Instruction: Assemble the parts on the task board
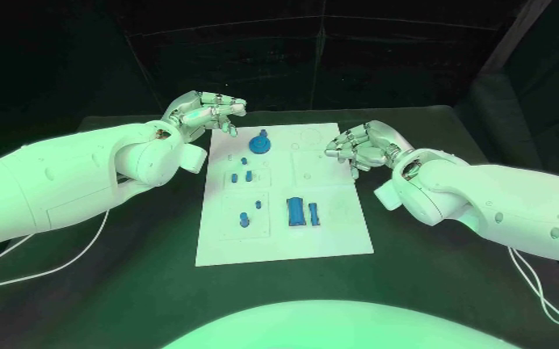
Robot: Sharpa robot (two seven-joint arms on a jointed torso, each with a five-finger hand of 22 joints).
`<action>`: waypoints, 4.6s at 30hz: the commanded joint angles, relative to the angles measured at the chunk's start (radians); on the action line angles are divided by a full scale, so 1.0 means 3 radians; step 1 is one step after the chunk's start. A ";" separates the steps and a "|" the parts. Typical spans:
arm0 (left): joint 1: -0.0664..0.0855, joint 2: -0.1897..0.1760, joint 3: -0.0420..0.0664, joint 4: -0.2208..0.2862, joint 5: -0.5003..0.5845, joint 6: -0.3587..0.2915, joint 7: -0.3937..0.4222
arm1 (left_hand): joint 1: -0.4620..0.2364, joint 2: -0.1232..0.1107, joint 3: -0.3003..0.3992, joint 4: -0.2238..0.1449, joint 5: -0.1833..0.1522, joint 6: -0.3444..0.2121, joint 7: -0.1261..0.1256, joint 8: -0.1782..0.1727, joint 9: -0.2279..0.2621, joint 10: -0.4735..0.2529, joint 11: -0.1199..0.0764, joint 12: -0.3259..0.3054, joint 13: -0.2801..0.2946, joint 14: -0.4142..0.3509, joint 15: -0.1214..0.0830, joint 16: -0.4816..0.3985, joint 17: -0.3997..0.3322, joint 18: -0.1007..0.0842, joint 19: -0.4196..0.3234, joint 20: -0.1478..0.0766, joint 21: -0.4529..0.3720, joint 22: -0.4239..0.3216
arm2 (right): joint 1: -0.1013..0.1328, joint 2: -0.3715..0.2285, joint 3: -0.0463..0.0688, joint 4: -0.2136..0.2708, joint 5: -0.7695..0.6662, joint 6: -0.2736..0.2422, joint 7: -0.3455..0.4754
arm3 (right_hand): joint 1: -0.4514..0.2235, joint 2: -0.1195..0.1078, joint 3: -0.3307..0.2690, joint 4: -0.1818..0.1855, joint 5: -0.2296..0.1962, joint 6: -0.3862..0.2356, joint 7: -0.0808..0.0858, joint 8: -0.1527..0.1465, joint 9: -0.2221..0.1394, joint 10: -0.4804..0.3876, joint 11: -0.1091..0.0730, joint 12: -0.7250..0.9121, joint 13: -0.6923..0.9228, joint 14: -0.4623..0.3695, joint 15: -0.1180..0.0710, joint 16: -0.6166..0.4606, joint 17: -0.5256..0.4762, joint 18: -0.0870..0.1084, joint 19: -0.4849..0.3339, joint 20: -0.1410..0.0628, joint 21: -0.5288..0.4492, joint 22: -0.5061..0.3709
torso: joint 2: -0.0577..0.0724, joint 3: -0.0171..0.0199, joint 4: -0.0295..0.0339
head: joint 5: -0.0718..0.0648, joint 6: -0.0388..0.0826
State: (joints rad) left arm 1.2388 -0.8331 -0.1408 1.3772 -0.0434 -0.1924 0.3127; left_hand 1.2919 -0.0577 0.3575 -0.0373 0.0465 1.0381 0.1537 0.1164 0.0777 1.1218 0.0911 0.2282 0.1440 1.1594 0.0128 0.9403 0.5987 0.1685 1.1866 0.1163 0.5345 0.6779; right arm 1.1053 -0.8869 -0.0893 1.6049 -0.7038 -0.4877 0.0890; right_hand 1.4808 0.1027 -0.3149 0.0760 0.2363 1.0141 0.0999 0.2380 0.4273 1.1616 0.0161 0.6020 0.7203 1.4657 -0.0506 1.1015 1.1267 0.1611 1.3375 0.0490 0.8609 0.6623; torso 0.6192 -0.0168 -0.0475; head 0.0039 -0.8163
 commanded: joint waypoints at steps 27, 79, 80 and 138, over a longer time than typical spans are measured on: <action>0.0004 -0.0010 -0.0025 0.0037 0.0031 0.0018 0.0086 | 0.0021 0.0020 -0.0012 -0.0015 0.0006 0.0002 0.0016 -0.0016 -0.0002 -0.0014 0.0003 -0.0017 -0.0007 -0.0021 0.0008 -0.0028 -0.0011 0.0047 -0.0023 0.0000 -0.0027 -0.0012 | -0.0225 0.0181 -0.0002 0.0179 -0.2788 0.0173 -0.1391 | -0.0131 -0.0054 -0.0062 0.0024 0.0033 -0.0012 -0.0168 0.0680 0.0212 0.0689 -0.0131 0.2060 0.1734 0.0281 -0.0122 0.1205 0.1108 -0.0292 0.0361 -0.0095 0.1525 0.1811 | 0.0006 0.0004 0.0013 | 0.0009 -0.0043; 0.0004 -0.0014 -0.0031 0.0025 0.0031 0.0036 0.0062 | 0.0029 0.0023 -0.0010 -0.0019 0.0006 0.0002 0.0018 -0.0016 -0.0002 -0.0014 0.0004 -0.0018 -0.0009 -0.0019 0.0007 -0.0030 -0.0014 0.0047 -0.0021 0.0000 -0.0031 -0.0015 | -0.0360 0.0196 -0.0002 0.0240 -0.2697 -0.0105 -0.1180 | -0.0142 -0.0027 -0.0052 0.0051 0.0121 -0.0084 -0.0192 0.0864 0.0235 0.0721 -0.0151 0.2168 0.1845 0.0276 -0.0141 0.1227 0.1121 -0.0303 0.0344 -0.0112 0.1611 0.1914 | 0.0005 0.0001 0.0027 | 0.0017 -0.0103; 0.0004 -0.0013 -0.0031 0.0021 0.0031 0.0034 0.0063 | 0.0029 0.0023 -0.0010 -0.0019 0.0006 0.0002 0.0018 -0.0016 -0.0002 -0.0014 0.0004 -0.0018 -0.0009 -0.0019 0.0007 -0.0030 -0.0014 0.0047 -0.0021 0.0000 -0.0031 -0.0015 | -0.0360 0.0176 -0.0002 0.0249 -0.2509 -0.0144 -0.1075 | -0.0140 -0.0019 -0.0049 0.0056 0.0133 -0.0103 -0.0186 0.0860 0.0229 0.0694 -0.0148 0.2131 0.1813 0.0272 -0.0138 0.1213 0.1107 -0.0299 0.0333 -0.0110 0.1598 0.1895 | 0.0003 0.0000 0.0027 | 0.0018 -0.0093; -0.0604 0.0181 0.0444 0.0592 0.0156 -0.1834 0.0669 | -0.3226 0.0192 -0.0941 0.0124 -0.0155 -0.2726 -0.0512 -0.0388 -0.0259 -0.3017 -0.0304 -0.0761 -0.0480 -0.3278 -0.0043 -0.2893 -0.1996 -0.0562 -0.3397 -0.0388 -0.1782 -0.1943 | -0.0184 0.0356 0.0298 -0.0116 0.2346 -0.0941 0.1437 | -0.3641 -0.0342 0.0801 -0.0253 -0.0788 -0.2587 -0.0333 -0.0793 -0.1424 -0.2979 -0.0054 -0.2007 -0.2401 -0.3924 0.0169 -0.3672 -0.3756 -0.0537 -0.3576 -0.0163 -0.2870 -0.2208 | -0.0250 0.0056 0.0158 | -0.0013 0.0721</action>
State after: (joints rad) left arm 1.0591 -0.7776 -0.0106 1.5444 0.0313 -0.6195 0.4571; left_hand 0.4440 -0.0005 0.1058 -0.0017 0.0038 0.3015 0.0120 0.0040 0.0024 0.2971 0.0071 0.0073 0.0019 0.2413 0.0065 0.0990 0.0628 0.0216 0.2287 0.0793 0.0081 0.1301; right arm 1.0479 -0.7793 -0.0012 1.5669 -0.0336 -0.7218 0.4841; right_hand 0.5322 0.0066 -0.1029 0.0006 0.0583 0.3261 0.0153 0.0069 0.0057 0.3669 0.0088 0.0064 0.0018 0.3956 0.0022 0.0046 0.0264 0.0687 0.3624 0.0394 0.0111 0.0047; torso 0.5453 -0.0007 -0.0016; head -0.0002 -0.6001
